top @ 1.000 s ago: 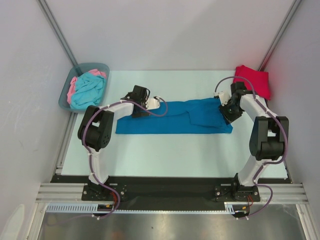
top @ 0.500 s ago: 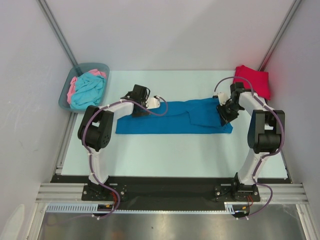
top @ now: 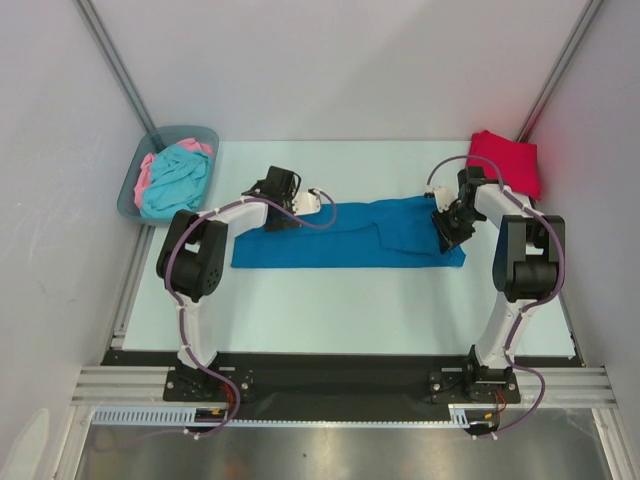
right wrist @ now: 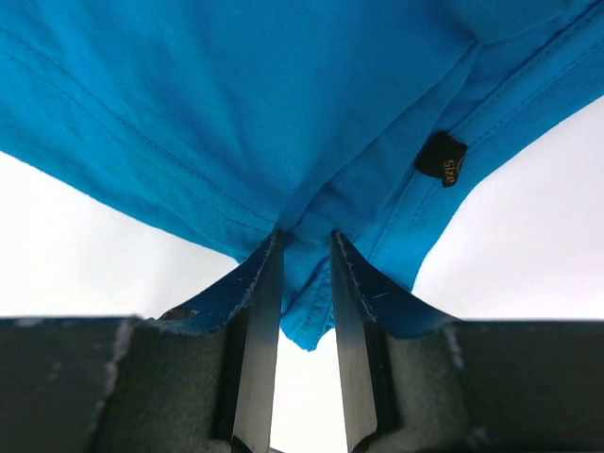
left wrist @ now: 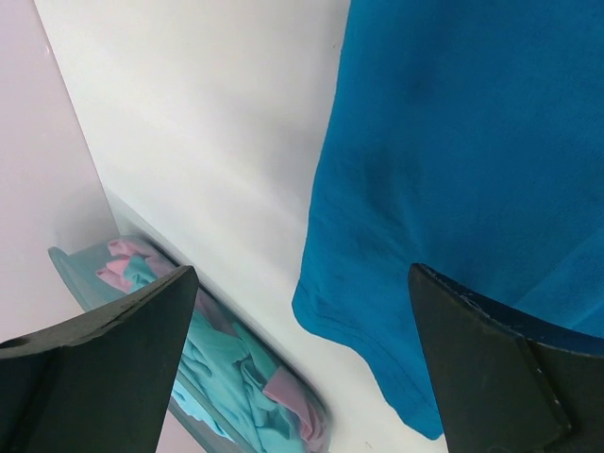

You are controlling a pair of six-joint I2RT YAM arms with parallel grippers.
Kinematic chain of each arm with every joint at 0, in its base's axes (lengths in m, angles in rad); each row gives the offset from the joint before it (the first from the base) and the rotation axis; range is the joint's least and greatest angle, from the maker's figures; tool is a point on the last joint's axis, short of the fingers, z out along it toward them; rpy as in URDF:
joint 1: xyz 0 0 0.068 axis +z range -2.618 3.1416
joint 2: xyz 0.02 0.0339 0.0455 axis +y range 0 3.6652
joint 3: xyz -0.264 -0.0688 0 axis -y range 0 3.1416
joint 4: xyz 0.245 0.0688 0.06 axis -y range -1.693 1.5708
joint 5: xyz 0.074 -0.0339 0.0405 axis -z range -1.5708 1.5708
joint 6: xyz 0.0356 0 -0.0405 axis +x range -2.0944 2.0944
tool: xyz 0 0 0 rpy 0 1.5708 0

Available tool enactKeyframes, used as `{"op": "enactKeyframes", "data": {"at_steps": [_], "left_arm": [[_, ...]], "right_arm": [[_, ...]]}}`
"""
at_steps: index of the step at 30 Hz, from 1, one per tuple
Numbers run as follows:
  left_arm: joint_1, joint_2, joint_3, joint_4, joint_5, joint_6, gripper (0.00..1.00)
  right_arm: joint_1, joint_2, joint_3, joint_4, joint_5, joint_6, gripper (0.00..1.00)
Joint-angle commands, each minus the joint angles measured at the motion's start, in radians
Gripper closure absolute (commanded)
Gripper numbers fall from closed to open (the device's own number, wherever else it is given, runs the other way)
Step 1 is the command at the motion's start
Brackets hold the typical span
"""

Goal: Fold and stack the t-shirts
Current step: Fold the tshirt

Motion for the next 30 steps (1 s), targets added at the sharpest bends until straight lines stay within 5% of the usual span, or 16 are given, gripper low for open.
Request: {"op": "enactKeyframes", "data": {"at_steps": [1, 3, 8, 30], "left_arm": [[0.0, -0.006, 0.037, -0.001, 0.023, 0.007, 0.0], [0.0, -0.009, 0.034, -0.001, 0.023, 0.006, 0.0], [0.0, -0.01, 0.027, -0.007, 0.028, 0.004, 0.0], [0.0, 0.036, -0.03, -0.011, 0.045, 0.018, 0.0]], "right_arm": [[0.004, 0.008, 0.022, 0.029, 0.01, 0.021, 0.71], [0.002, 0.009, 0.022, 0.034, 0.012, 0.024, 0.74], [0.0, 0.023, 0.024, 0.038, 0.013, 0.027, 1.0], [-0.006, 0.054, 0.088, 0.023, 0.039, 0.015, 1.0]]}}
